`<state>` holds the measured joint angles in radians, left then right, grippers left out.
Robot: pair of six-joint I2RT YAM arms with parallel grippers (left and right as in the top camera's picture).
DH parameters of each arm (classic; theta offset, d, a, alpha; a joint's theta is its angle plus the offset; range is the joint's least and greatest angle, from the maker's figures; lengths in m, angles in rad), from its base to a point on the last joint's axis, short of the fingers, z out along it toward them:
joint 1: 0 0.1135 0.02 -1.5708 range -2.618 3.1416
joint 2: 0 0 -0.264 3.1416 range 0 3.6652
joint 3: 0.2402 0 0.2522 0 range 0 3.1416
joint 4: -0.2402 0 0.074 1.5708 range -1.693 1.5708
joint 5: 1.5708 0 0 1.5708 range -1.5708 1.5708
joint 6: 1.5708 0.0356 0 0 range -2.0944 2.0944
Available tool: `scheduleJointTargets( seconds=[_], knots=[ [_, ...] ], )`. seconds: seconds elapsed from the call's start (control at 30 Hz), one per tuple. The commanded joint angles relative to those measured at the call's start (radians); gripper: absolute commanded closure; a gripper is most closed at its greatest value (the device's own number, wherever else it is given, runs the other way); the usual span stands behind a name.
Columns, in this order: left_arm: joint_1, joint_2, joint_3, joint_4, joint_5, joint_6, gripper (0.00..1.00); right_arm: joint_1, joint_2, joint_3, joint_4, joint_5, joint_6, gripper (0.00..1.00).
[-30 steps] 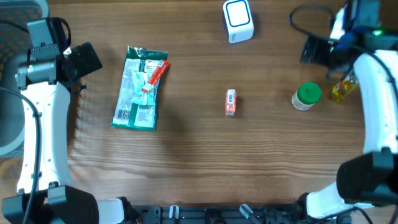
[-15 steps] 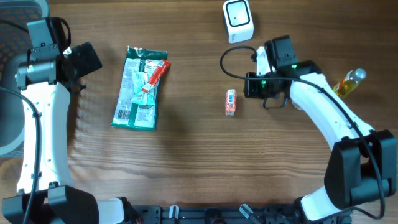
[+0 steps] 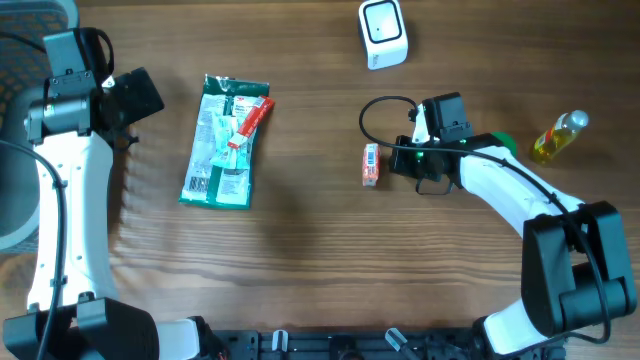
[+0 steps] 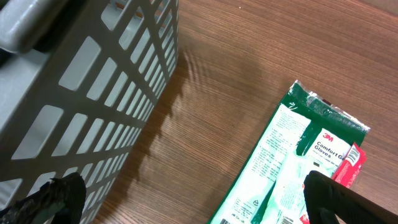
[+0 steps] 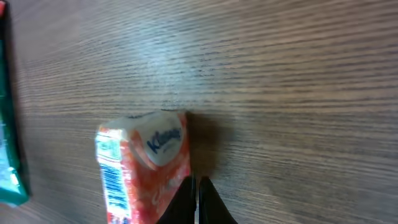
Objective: Scan the item barcode
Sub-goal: 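Move the right gripper to the Kleenex pack and grasp it, then lift the Kleenex pack and carry it to the scanner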
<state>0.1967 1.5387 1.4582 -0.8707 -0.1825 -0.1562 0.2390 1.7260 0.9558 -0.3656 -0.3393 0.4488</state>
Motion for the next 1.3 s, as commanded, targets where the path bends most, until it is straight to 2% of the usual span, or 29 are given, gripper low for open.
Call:
scheduleJointTargets(
  seconds=[0.0, 0.2, 0.33, 0.37, 0.4, 0.47, 0.5, 0.83, 0.9, 1.1, 1.17, 1.27],
  knots=[
    [0.008, -0.013, 0.013, 0.002, -0.009, -0.009, 0.0, 0.002, 0.022, -0.01, 0.01, -0.051, 0.006, 0.96],
    [0.008, -0.013, 0.013, 0.002, -0.009, -0.009, 0.0, 0.091, 0.072, -0.012, 0.089, -0.138, -0.043, 0.96],
    [0.008, -0.013, 0.013, 0.002, -0.009, -0.009, 0.0, 0.162, 0.072, -0.012, 0.12, -0.096, -0.078, 0.94],
    [0.008, -0.013, 0.013, 0.002, -0.009, -0.009, 0.0, 0.162, 0.072, -0.012, 0.121, -0.094, -0.078, 0.92],
    [0.008, -0.013, 0.013, 0.002, -0.009, -0.009, 0.0, 0.162, 0.072, -0.012, 0.122, -0.094, -0.078, 0.84],
    [0.008, -0.013, 0.013, 0.002, -0.009, -0.009, 0.0, 0.162, 0.072, -0.012, 0.128, -0.093, -0.079, 0.79],
    [0.008, -0.013, 0.013, 0.002, -0.009, -0.009, 0.0, 0.162, 0.072, -0.012, 0.145, -0.089, -0.082, 0.71],
    [0.008, -0.013, 0.013, 0.002, -0.009, -0.009, 0.0, 0.162, 0.072, -0.012, 0.237, 0.074, -0.055, 0.65],
    [0.008, -0.013, 0.013, 0.002, -0.009, -0.009, 0.0, 0.162, 0.072, -0.012, 0.243, 0.082, -0.053, 0.65],
    [0.008, -0.013, 0.013, 0.002, -0.009, -0.009, 0.0, 0.162, 0.1, -0.012, 0.158, 0.081, 0.078, 0.63],
    [0.008, -0.013, 0.013, 0.002, -0.009, -0.009, 0.0, 0.162, 0.138, -0.012, 0.172, 0.023, 0.086, 0.64],
    [0.008, -0.013, 0.013, 0.002, -0.009, -0.009, 0.0, 0.162, 0.153, -0.012, 0.174, -0.002, 0.093, 0.78]
  ],
)
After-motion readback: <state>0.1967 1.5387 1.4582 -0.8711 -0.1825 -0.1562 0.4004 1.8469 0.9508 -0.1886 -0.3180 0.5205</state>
